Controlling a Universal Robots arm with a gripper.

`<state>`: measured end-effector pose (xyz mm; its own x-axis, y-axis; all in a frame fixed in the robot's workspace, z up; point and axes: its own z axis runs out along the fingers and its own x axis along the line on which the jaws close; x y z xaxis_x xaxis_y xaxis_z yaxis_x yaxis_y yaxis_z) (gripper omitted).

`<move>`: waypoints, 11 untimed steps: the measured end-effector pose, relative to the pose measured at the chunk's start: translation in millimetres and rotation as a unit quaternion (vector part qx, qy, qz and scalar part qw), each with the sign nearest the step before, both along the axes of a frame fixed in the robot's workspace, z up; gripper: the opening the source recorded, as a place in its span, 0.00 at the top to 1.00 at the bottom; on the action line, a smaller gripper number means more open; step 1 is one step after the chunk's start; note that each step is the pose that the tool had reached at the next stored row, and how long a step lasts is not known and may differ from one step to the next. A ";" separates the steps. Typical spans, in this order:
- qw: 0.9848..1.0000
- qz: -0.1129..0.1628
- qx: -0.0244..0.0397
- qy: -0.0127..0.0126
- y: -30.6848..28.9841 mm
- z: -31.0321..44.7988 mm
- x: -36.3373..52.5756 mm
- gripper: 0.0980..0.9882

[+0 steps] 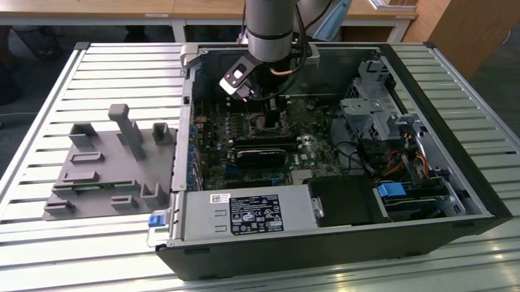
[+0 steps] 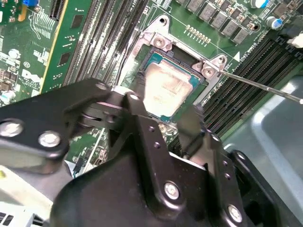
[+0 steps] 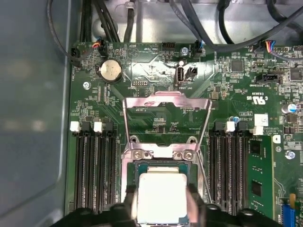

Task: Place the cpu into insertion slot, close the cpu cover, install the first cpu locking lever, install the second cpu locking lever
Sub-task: 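Place the cpu into insertion slot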

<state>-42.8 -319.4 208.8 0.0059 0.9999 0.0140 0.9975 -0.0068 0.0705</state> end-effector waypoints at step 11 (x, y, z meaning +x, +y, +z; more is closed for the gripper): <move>1.000 0.000 0.002 0.010 -3.3 2.8 5.1 0.97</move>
